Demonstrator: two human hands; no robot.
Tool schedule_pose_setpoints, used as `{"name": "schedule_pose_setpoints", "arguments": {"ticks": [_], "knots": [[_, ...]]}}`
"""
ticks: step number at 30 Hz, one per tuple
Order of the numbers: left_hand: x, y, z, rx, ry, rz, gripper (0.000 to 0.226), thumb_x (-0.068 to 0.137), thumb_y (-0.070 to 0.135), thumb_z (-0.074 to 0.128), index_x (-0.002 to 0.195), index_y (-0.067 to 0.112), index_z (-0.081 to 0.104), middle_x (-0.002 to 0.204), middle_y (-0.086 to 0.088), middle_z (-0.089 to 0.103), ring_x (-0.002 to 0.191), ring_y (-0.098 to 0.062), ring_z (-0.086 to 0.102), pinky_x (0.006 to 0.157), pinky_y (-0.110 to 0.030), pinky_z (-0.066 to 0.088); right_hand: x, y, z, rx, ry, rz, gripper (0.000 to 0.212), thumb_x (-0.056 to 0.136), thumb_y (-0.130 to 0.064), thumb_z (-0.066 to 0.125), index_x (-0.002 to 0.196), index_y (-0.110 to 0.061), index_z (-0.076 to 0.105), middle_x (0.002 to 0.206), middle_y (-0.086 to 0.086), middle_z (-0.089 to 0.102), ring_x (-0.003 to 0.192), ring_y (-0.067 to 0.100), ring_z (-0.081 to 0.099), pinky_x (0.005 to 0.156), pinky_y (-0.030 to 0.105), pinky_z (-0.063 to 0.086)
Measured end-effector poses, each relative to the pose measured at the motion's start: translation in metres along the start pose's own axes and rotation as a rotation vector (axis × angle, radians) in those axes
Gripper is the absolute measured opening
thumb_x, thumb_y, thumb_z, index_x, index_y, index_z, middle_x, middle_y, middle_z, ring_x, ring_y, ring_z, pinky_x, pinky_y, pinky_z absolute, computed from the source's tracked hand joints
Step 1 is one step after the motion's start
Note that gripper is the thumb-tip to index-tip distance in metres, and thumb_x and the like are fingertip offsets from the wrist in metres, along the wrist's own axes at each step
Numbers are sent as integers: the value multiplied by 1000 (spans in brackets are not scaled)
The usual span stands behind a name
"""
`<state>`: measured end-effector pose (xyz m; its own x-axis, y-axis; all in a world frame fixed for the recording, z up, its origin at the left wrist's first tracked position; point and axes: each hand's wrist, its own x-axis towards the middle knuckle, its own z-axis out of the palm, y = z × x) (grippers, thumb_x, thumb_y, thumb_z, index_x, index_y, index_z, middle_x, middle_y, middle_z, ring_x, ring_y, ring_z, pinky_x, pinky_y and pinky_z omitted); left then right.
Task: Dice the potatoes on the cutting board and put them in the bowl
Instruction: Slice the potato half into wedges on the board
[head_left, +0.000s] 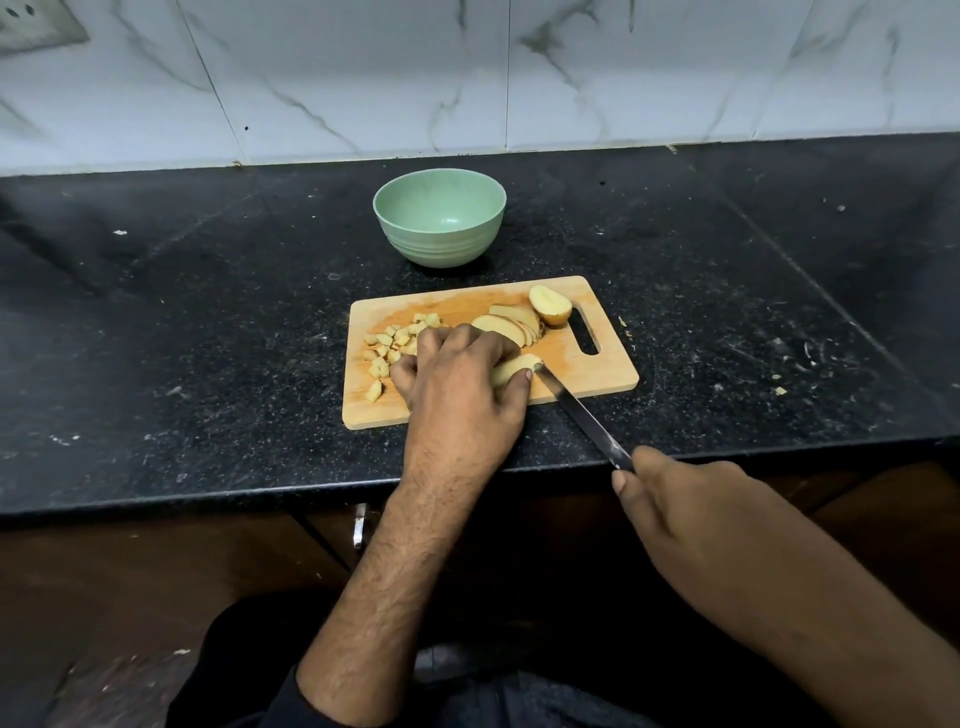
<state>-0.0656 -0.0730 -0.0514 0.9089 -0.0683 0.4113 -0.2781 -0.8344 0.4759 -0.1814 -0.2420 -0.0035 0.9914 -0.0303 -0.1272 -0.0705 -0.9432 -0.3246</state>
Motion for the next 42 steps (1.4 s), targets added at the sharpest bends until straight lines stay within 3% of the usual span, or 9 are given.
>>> {"name": "schedule_pose_setpoints", "arguments": {"ticks": [6, 10, 16, 20, 30, 34, 38, 42], "knots": [[-5, -6, -4, -20, 31, -26, 26, 85, 45, 67, 108, 32, 66, 108, 18, 58, 116, -8, 32, 97, -40, 23, 3, -6, -3, 76, 78, -18, 37, 102, -50, 31, 73, -26, 38, 61, -1, 53, 53, 8, 51, 51, 23, 34], [-4, -1, -5, -9, 14, -37, 22, 88, 43, 65, 107, 33, 69, 106, 18, 57, 114, -8, 30, 98, -43, 23, 13, -12, -1, 25, 24, -10, 38, 103, -51, 27, 76, -26, 37, 68, -4, 54, 61, 7, 51, 54, 26, 35], [-1, -4, -4, -13, -5, -34, 21, 88, 43, 65, 107, 35, 69, 105, 20, 56, 113, -7, 30, 95, -40, 22, 18, -18, 0, -26, 8, -18, 37, 103, -50, 26, 74, -28, 33, 66, -4, 51, 59, 7, 49, 51, 26, 33], [0, -4, -3, -28, 7, -35, 18, 87, 42, 67, 103, 33, 68, 103, 20, 58, 114, -8, 34, 97, -43, 24, 20, -22, 1, -53, -6, -17, 36, 104, -49, 23, 75, -29, 31, 67, -5, 50, 60, 8, 48, 54, 28, 35], [0, -3, -4, -43, 17, -31, 16, 86, 41, 67, 101, 33, 69, 100, 19, 58, 113, -9, 38, 94, -44, 27, 41, -35, 4, -104, -84, -28, 24, 107, -43, 26, 102, -25, 41, 78, -3, 52, 76, 21, 53, 75, 40, 51], [-2, -3, -3, -22, 21, -37, 21, 88, 45, 64, 104, 32, 69, 104, 20, 58, 115, -8, 36, 97, -44, 26, 19, -25, -2, -111, -108, -34, 26, 106, -46, 24, 89, -29, 36, 73, -4, 54, 64, 8, 51, 67, 35, 52], [-2, -5, -1, -25, 37, -36, 21, 88, 46, 65, 103, 31, 69, 102, 20, 58, 114, -7, 35, 91, -37, 20, 0, -27, -2, -96, -116, 11, 31, 105, -47, 22, 81, -30, 32, 71, -5, 55, 59, 8, 55, 58, 26, 49], [-3, -4, -2, -33, 37, -35, 20, 88, 45, 66, 102, 31, 69, 101, 19, 58, 114, -8, 35, 91, -37, 20, 0, -24, 2, -64, -80, 21, 32, 105, -47, 24, 82, -28, 35, 69, -5, 55, 59, 7, 55, 61, 31, 52]]}}
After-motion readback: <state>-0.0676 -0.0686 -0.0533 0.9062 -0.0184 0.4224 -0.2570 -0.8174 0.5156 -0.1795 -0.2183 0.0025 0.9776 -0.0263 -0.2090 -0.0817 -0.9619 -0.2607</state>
